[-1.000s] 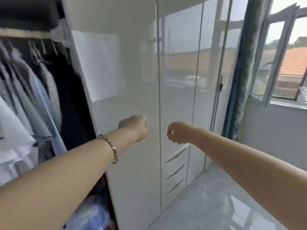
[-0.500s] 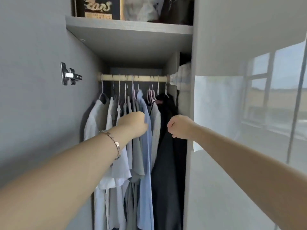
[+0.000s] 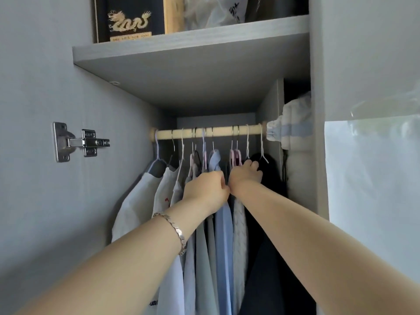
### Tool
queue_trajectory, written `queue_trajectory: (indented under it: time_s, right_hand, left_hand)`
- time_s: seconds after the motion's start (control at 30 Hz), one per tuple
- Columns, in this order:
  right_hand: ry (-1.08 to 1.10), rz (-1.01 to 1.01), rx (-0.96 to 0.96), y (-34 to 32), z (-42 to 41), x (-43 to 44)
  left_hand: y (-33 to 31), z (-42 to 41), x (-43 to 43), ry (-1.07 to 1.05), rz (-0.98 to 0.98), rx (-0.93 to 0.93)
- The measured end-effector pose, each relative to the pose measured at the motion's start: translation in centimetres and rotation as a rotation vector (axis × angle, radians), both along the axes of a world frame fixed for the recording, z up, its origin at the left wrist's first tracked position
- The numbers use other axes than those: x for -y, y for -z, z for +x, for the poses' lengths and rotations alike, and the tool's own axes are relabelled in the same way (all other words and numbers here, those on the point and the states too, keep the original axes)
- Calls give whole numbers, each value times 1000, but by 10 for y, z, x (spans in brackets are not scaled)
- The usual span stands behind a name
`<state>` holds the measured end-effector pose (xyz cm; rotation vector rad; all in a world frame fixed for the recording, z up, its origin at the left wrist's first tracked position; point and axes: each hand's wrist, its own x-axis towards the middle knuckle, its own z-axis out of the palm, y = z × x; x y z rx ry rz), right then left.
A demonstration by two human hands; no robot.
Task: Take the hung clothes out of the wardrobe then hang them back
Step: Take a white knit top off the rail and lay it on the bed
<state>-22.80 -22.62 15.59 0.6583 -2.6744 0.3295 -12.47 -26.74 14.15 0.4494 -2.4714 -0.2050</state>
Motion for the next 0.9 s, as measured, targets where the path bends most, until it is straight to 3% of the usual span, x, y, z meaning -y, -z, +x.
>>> queue_trajectory:
  time_s: [0.27,0.43,0.57,0.63,0.8,0.9]
  right_hand:
    - [-72,1,118,-11,1,24]
    - [-137,107,-89,-36,22,-9]
    - [-156,327,-231,-54,75,-48]
    - [-138,273,-194,-53,97,-65]
    - [-76,553,-300,-26,153,-110]
    - [-70,550,-190,-1,185,-144]
  left_hand:
    - [-9,2,25,-55,-1,-107]
    - [-20,13,32,-36,67,-176]
    - [-20,29,32,21,131,-196]
    - [-14,40,26,43,148,-189]
    - [5,75,-5,54,93,-96]
    - [23,89,-22,142,124,-68]
